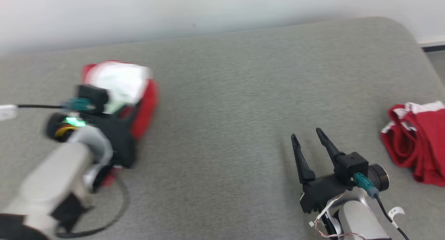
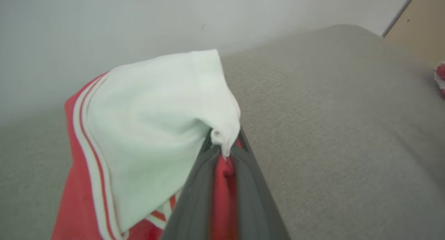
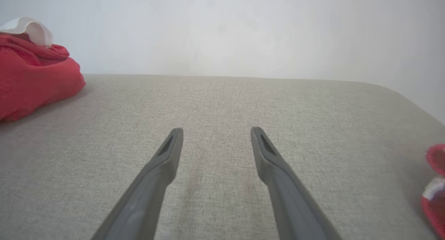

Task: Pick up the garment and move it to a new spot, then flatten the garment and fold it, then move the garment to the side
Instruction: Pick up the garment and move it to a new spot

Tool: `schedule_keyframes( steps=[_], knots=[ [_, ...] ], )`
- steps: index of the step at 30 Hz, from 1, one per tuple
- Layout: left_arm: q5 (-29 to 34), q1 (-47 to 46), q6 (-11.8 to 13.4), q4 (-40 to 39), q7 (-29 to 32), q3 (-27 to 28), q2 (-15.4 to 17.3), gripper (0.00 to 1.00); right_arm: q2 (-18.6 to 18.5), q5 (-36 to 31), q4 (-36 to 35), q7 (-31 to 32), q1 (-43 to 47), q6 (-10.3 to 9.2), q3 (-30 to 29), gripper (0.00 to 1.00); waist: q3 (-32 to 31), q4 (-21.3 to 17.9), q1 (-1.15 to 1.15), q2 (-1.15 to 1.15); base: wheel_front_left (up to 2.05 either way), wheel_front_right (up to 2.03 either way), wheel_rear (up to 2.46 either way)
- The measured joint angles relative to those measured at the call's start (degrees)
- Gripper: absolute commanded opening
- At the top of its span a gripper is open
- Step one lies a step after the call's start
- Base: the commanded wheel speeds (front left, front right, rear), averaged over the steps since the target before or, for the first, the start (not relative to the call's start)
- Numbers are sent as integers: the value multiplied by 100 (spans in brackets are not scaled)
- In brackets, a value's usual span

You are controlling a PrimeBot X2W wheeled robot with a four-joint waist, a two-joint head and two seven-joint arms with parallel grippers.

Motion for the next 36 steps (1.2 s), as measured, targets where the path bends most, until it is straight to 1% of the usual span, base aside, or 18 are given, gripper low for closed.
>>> schedule_keyframes(
  steps=[5,13,16,19,20,21,22,24,27,29,30,33,36],
  knots=[
    [-149,-94,-1,-270,-326,-515,-459,0,27,2,9,1,72,0,-64,100,-85,-288,0,0,0,0,0],
    [-432,-360,-1,-293,-979,-1057,-1143,0,85,45,-20,0,149,0,-110,100,-149,-596,0,0,0,0,0],
    [-509,-394,-3,-169,-1179,-1216,-1403,0,101,43,0,0,156,0,-122,100,-156,-603,0,0,0,0,0],
    [-479,-376,-3,186,-1366,-1252,-1478,0,126,42,25,0,156,0,-101,100,-182,-606,0,0,0,0,0],
    [-427,-352,-3,282,-1413,-1248,-1485,25,134,42,27,0,155,0,-96,100,-190,-607,0,0,0,0,0],
    [-409,-307,-3,372,-1439,-1215,-1495,92,140,42,33,0,154,0,-103,100,-197,-602,0,0,0,0,0],
    [-327,-269,-3,481,-1456,-1193,-1505,100,144,42,32,0,153,0,-109,100,-202,-592,0,0,0,0,0],
    [-243,-180,-3,581,-1469,-955,-1526,100,147,38,37,0,154,0,-141,100,-217,-561,0,0,0,0,0],
    [130,-22,99,495,-1485,-410,-1479,100,154,12,31,0,168,0,-188,100,-245,-488,0,0,0,0,0],
    [371,289,154,426,-1484,-70,-1415,100,157,2,32,1,194,0,-202,100,-279,-439,0,0,0,0,0],
    [371,289,154,426,-1484,-70,-1415,100,157,2,32,1,194,0,-202,100,-279,-439,0,0,0,0,0],
    [667,773,235,265,-1485,546,-1283,100,166,1,43,0,234,0,-208,100,-349,-368,0,0,0,0,0],
    [868,1317,414,-63,-1485,1444,-1245,100,174,0,29,0,260,0,-242,100,-434,-292,0,0,0,0,0]
  ],
)
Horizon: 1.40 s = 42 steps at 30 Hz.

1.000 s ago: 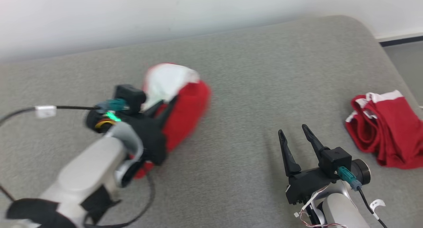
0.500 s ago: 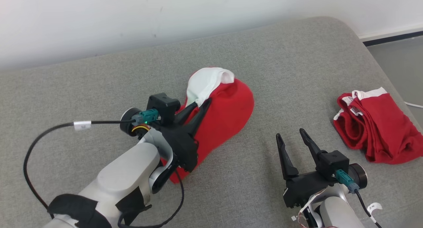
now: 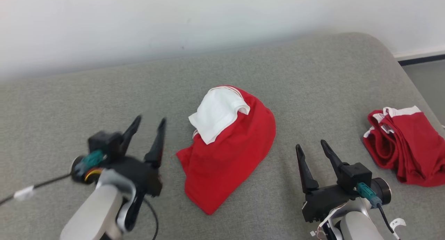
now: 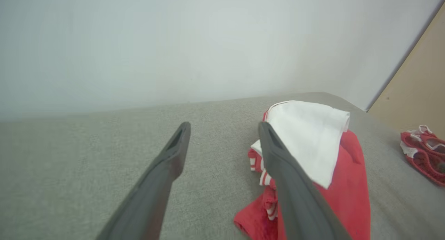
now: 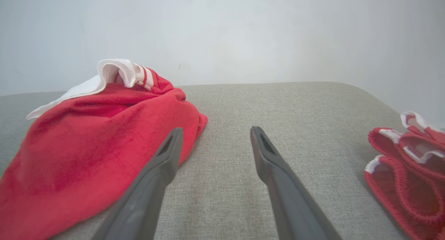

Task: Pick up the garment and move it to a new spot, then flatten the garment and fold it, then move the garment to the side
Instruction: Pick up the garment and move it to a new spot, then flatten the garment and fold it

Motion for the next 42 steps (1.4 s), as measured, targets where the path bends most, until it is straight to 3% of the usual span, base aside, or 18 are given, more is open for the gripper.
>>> schedule_keyframes(
  steps=[6,13,26,32,42],
  knots=[
    [887,1188,127,-527,0,1258,40,100,11,-41,-41,1,123,0,-74,100,-180,169,0,0,0,0,0],
    [1628,2303,32,-1066,0,2486,-143,100,16,-57,-40,1,296,0,-101,100,-435,322,0,0,0,0,0],
    [2905,3923,-148,-1942,0,4138,-878,100,25,-44,-111,0,610,0,-199,100,-741,508,0,0,0,0,0],
    [3170,4334,-230,-2199,0,4401,-1155,100,23,58,-141,0,792,0,-232,100,-791,516,0,-1,0,0,0],
    [3306,4237,-326,-2176,0,4376,-1240,100,24,97,-142,0,811,0,-168,100,-738,507,1,0,0,0,0]
  ],
)
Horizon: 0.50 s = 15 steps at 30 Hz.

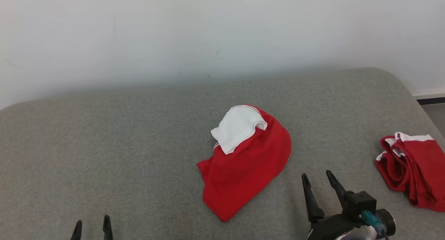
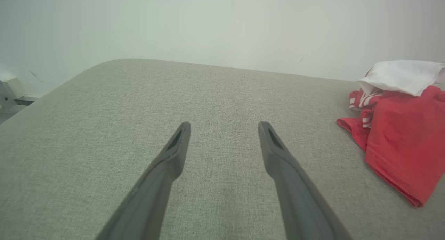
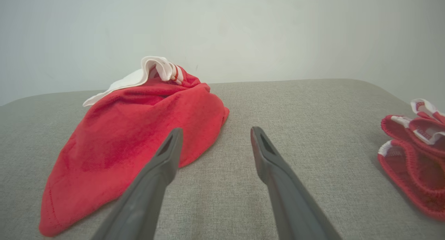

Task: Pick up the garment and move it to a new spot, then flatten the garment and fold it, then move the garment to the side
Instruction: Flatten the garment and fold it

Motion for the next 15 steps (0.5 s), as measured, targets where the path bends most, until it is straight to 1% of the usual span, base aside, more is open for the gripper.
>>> schedule_keyframes(
  steps=[5,9,12,15],
  knots=[
    [-49,-116,-42,23,0,-162,-8,100,-1,52,-25,0,-201,0,137,100,68,101,0,0,0,0,0],
    [-177,-121,-44,88,0,-336,-10,100,1,-66,-21,0,-517,0,254,100,135,227,0,0,0,0,0],
    [-213,-149,-45,109,0,-454,-11,100,-38,-198,127,0,-861,0,305,100,201,341,0,0,0,0,0],
    [-291,-243,-45,140,0,-533,-13,100,-169,-315,338,0,-1213,0,264,100,274,477,0,0,0,0,0]
  ],
)
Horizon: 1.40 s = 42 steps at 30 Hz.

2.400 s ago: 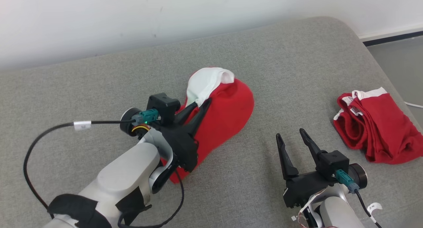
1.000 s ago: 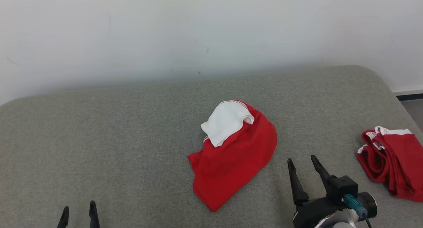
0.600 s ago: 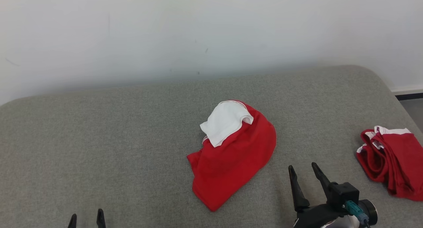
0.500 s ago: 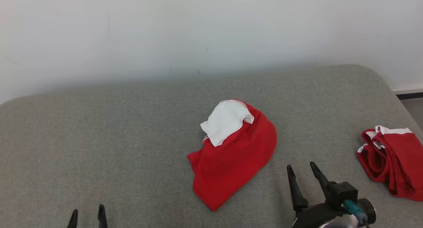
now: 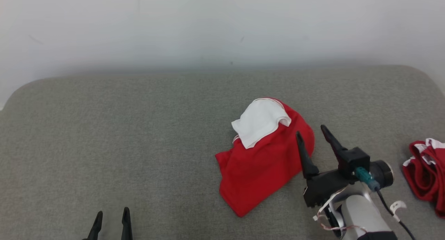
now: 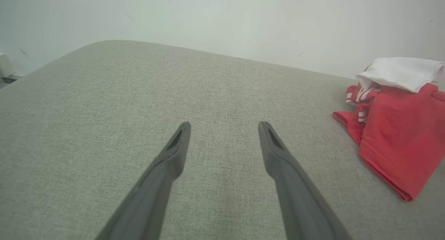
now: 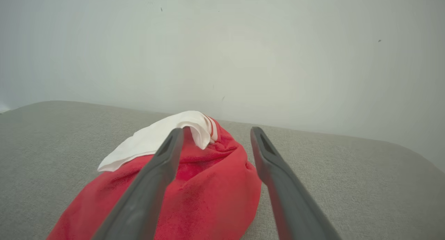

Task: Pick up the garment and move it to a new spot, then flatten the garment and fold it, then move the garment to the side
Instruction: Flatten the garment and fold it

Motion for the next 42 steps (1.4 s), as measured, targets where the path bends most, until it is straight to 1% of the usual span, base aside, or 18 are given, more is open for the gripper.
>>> schedule_keyframes(
  steps=[8,18,19,20,21,22,23,25,29,34,38,42],
  knots=[
    [-71,-95,2,1,0,-32,1,100,-288,-186,910,1,-618,0,-198,100,180,412,0,0,0,0,0],
    [-229,-314,2,-160,0,-90,1,100,-353,-275,1410,1,-1129,0,-439,100,522,760,0,0,0,0,0],
    [-235,-343,3,-175,0,-94,1,100,-350,-288,1425,0,-1173,0,-458,98,558,787,0,0,0,0,0],
    [-246,-355,14,-191,0,-100,0,100,-343,-298,1449,0,-1221,0,-464,84,590,813,0,0,0,0,0],
    [-264,-358,29,-200,0,-101,1,100,-337,-312,1467,0,-1257,0,-466,42,617,839,1,0,0,0,0],
    [-264,-358,29,-200,0,-101,1,100,-337,-312,1467,0,-1257,0,-466,30,617,839,1,0,0,0,0],
    [-283,-365,42,-240,0,-97,1,100,-316,-321,1451,1,-1316,0,-447,0,666,879,0,0,0,0,0],
    [-283,-379,51,-260,0,-94,1,100,-301,-314,1397,1,-1354,0,-446,0,686,893,0,0,0,0,0],
    [-286,-410,52,-278,0,-87,0,100,-249,-197,1039,1,-1425,0,-368,0,695,894,1,0,0,0,0],
    [-369,-402,52,-234,0,-104,0,100,-156,73,600,1,-1639,0,-122,0,577,828,0,0,0,0,0],
    [-370,-416,51,-227,0,-201,0,100,-83,345,201,1,-2360,0,176,0,541,793,-1,0,0,0,0],
    [-381,-495,47,-189,0,-348,1,100,-53,523,-45,0,-3094,0,400,0,585,853,0,0,0,0,0]
  ],
)
